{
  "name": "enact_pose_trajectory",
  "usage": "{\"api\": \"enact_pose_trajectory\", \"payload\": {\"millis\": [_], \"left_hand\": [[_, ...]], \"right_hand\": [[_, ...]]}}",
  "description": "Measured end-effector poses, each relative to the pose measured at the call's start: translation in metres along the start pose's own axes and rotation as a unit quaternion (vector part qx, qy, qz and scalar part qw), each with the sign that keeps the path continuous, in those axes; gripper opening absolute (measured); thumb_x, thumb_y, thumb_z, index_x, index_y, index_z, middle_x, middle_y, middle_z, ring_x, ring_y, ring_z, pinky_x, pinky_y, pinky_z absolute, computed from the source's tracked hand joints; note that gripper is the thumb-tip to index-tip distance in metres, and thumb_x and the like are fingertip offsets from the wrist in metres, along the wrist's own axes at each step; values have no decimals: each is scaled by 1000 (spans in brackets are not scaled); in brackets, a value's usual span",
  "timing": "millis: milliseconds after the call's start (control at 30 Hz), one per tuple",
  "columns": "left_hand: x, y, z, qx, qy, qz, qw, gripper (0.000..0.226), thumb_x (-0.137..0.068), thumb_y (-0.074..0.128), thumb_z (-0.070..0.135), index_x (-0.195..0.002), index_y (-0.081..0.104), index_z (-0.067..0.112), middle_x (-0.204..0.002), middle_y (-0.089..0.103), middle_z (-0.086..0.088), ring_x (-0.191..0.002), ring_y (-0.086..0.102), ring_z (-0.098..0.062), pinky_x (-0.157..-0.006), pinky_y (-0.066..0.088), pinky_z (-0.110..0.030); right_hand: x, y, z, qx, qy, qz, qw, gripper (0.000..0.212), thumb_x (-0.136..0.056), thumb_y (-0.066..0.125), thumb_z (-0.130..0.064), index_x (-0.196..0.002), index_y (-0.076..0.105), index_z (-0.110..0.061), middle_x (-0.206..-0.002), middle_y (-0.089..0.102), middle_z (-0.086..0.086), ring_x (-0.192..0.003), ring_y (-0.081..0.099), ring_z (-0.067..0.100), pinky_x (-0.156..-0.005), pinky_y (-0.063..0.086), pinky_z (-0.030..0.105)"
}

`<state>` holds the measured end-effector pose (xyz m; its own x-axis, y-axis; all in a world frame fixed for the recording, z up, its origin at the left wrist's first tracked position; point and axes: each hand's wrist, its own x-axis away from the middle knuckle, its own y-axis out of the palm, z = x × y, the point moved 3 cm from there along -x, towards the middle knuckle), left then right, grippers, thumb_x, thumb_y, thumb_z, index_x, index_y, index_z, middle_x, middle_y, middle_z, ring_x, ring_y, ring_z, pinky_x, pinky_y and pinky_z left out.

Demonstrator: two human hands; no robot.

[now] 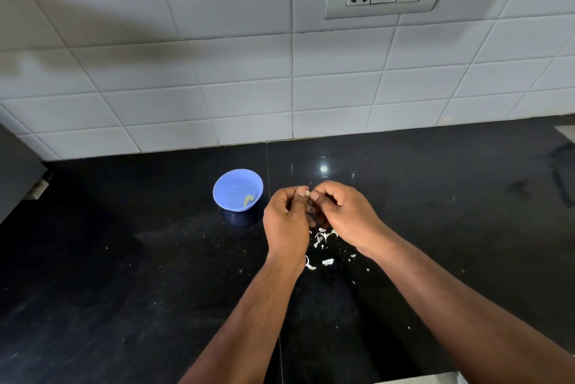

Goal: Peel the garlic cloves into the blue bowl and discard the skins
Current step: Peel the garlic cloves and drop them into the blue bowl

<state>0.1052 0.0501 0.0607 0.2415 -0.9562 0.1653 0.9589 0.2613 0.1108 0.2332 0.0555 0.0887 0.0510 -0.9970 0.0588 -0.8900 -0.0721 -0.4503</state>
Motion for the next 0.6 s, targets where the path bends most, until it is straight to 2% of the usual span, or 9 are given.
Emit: {"api": "enact_pose_trajectory", "payload": {"millis": [33,100,167,200,267,367,467,600], "left_hand": [[1,2,-1,28,-20,2,999,16,-108,61,18,-101,73,10,-76,71,-2,-61,60,-14,-60,52,-30],[2,4,-3,70,-46,5,996,17,-108,61,17,-100,73,7,-73,68,-3,-63,57,-14,-59,51,-30],[3,4,-4,74,-47,8,996,17,-107,63,19,-98,72,7,-72,67,-3,-63,57,-13,-59,52,-29],[4,3,-4,61,-39,13,997,17,-106,64,20,-98,71,8,-71,67,-3,-62,57,-12,-59,53,-29],[4,0,-4,21,-12,22,999,13,-105,67,22,-97,72,12,-73,70,-1,-61,60,-9,-61,57,-30],[4,-7,-5,-40,31,26,998,9,-103,70,23,-95,74,26,-87,76,4,-71,66,-7,-73,61,-34],[5,-10,-7,-63,61,16,996,14,-100,74,22,-93,76,34,-100,77,9,-91,74,-10,-88,63,-40],[8,-7,-6,-69,107,-10,992,15,-96,78,18,-93,80,32,-102,74,14,-97,73,-11,-90,62,-40]], "right_hand": [[0,2,1,1,4,7,1000,22,-106,59,-29,-87,70,-25,-81,73,3,-77,69,28,-73,58,47],[2,4,2,-5,12,23,1000,23,-106,59,-28,-87,70,-25,-78,73,0,-70,67,17,-67,56,33],[5,6,1,-32,20,32,999,22,-106,59,-27,-89,71,-21,-76,74,-2,-65,66,5,-61,51,19],[7,7,1,-53,28,32,998,21,-106,59,-27,-91,72,-20,-76,74,-2,-65,66,3,-60,50,17],[8,8,2,-79,43,20,996,20,-106,60,-28,-94,73,-18,-76,75,-1,-66,68,6,-61,53,20],[9,7,2,-84,59,-1,995,19,-104,64,-27,-93,75,-16,-79,76,5,-67,71,15,-68,60,33],[9,5,2,-102,68,5,992,16,-99,67,-20,-88,77,-14,-78,75,6,-64,70,15,-65,59,33],[7,2,5,-120,94,40,987,24,-95,71,-25,-77,71,-9,-64,59,0,-62,57,15,-60,47,29]]}}
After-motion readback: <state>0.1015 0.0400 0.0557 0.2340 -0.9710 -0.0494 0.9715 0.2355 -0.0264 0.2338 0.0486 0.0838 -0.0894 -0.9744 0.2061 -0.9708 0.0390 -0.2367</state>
